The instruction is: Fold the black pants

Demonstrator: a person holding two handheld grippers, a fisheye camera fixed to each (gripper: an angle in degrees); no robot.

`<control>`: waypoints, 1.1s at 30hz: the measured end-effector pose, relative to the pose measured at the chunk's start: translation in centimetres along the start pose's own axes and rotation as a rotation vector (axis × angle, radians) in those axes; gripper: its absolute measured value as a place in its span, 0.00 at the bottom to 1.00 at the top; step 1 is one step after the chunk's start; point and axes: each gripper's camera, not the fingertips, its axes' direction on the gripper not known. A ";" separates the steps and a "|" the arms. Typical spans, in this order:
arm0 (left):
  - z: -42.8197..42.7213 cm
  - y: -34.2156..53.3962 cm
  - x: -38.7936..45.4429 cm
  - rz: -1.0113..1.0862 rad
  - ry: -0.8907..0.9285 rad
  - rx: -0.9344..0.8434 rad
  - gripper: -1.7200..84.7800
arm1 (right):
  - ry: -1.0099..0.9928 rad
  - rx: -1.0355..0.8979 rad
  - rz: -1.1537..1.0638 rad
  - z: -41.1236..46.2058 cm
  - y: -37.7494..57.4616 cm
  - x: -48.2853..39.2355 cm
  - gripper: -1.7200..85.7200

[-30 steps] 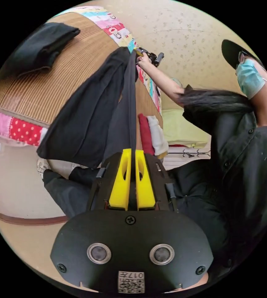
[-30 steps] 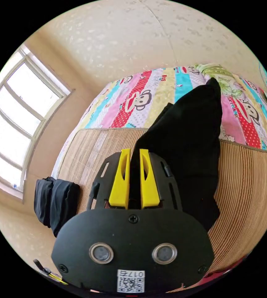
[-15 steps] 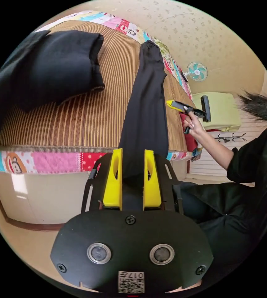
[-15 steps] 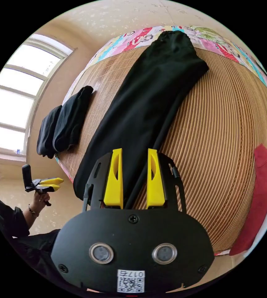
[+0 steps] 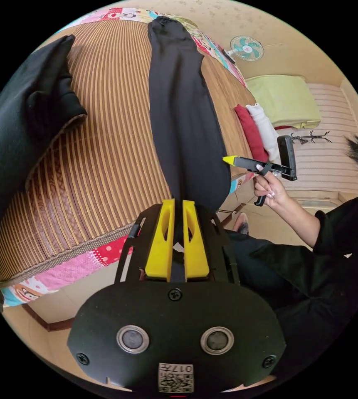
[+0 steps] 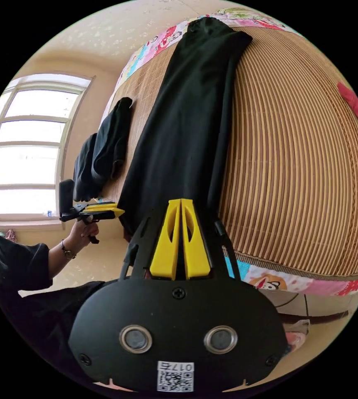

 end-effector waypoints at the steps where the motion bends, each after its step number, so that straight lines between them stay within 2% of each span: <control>1: -0.5 0.1 0.5 0.018 0.065 0.025 0.05 | -0.027 0.060 -0.016 -2.1 0.7 -0.3 0.04; 3: -0.7 0.1 0.8 -0.004 0.059 0.043 0.04 | -0.041 0.082 -0.007 -4.1 1.7 0.0 0.04; 6: 0.7 0.1 -0.2 -0.060 -0.031 -0.019 0.04 | 0.059 0.003 0.034 -3.7 2.7 2.0 0.04; 7: 1.0 0.0 -0.8 -0.081 -0.021 -0.023 0.04 | 0.025 0.006 0.036 -3.5 2.6 2.5 0.05; 9: 1.1 -0.2 -1.2 -0.090 0.000 -0.015 0.04 | -0.043 0.033 0.032 -3.1 1.8 2.7 0.07; 11: 1.2 -0.4 -1.2 -0.092 -0.024 -0.023 0.04 | 0.010 0.006 0.029 -1.5 0.4 2.4 0.11; 13: 1.3 -0.4 -1.2 -0.096 -0.034 -0.028 0.05 | 0.062 -0.053 0.030 0.5 -0.2 2.4 0.12; 15: 1.3 -0.4 -1.4 -0.113 -0.025 -0.026 0.05 | 0.019 -0.106 0.032 1.9 -0.3 2.5 0.11; 17: 1.2 -0.4 -1.4 -0.119 -0.024 -0.030 0.05 | 0.103 -0.120 0.050 1.8 0.3 2.1 0.08; 21: 0.5 -0.4 0.1 0.022 0.129 -0.028 0.03 | -0.018 -0.005 -0.007 -2.9 2.2 1.5 0.06; 24: 1.7 0.0 -0.7 -0.087 -0.048 -0.094 0.04 | 0.060 -0.025 0.026 -4.6 3.9 3.6 0.07; 27: 2.9 -0.3 -1.1 -0.082 -0.053 -0.167 0.07 | -0.024 -0.136 0.039 -4.3 2.9 6.2 0.08; 29: 1.1 -1.3 -0.5 -0.051 -0.037 -0.061 0.11 | -0.117 -0.008 0.029 -7.4 1.4 7.6 0.14; 31: -1.5 -3.5 -0.4 -0.033 -0.037 0.116 0.13 | -0.118 0.075 0.050 -9.1 0.0 9.2 0.15; 33: -2.1 -6.4 -1.3 -0.039 -0.018 0.163 0.14 | -0.122 0.111 0.071 -9.6 -2.1 11.3 0.16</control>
